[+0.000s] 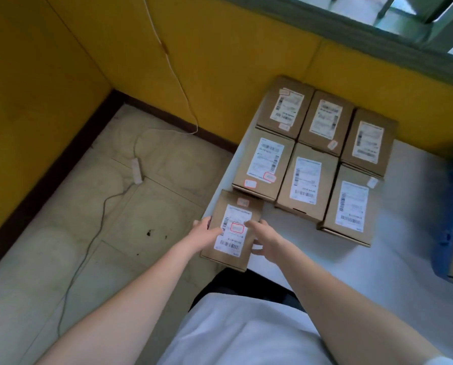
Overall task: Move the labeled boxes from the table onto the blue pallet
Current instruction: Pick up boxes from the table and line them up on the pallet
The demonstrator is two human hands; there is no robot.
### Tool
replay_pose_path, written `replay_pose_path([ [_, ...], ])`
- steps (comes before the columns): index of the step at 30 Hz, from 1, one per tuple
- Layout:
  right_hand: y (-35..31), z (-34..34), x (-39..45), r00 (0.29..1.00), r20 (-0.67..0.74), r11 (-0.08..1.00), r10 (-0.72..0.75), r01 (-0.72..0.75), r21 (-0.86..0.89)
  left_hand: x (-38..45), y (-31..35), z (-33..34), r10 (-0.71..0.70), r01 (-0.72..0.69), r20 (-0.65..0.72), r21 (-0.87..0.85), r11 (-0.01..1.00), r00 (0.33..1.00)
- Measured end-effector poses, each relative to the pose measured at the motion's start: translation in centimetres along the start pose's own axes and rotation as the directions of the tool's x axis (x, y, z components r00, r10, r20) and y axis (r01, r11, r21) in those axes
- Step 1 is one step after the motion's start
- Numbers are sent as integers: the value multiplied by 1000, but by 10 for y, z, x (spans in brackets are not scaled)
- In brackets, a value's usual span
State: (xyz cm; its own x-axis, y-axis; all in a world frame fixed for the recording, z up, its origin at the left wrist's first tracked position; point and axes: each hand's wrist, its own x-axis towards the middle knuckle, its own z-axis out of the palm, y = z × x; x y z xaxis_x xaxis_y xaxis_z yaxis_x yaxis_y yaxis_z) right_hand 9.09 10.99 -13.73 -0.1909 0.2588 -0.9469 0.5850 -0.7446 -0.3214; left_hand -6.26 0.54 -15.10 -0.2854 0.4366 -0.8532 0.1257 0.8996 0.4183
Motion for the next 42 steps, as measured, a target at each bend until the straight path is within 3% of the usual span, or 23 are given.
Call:
replay_pose_path([
  [5, -19, 16, -17, 995, 95, 997, 4, 3, -71, -23, -15, -28, 0, -6, -108, -58, 998, 994],
  [11, -46, 38, -36, 980, 169, 985, -103, 124, -119, -48, -44, -62, 94, -166, -276, -251, 954, 957],
  [17, -55, 10, -60, 926, 102, 921, -364, 374, -106, -82, -13, -60, 232, -314, -224, -478, 821, 947],
  [22, -48, -61, -89, 873, -7, 872, -488, 487, -46, -106, 35, -26, 351, -366, -118, -441, 820, 929],
  [26, -21, -140, -119, 824, -168, 826, -541, 559, 79, -131, 84, 36, 416, -382, 0, -396, 835, 909],
  [33, 86, -313, -175, 685, -395, 707, -612, 698, 115, -169, 168, 212, 534, -475, 45, -399, 784, 844],
  [42, 226, -495, -243, 639, -544, 659, -544, 727, 194, -226, 242, 433, 569, -481, 191, -364, 798, 800],
])
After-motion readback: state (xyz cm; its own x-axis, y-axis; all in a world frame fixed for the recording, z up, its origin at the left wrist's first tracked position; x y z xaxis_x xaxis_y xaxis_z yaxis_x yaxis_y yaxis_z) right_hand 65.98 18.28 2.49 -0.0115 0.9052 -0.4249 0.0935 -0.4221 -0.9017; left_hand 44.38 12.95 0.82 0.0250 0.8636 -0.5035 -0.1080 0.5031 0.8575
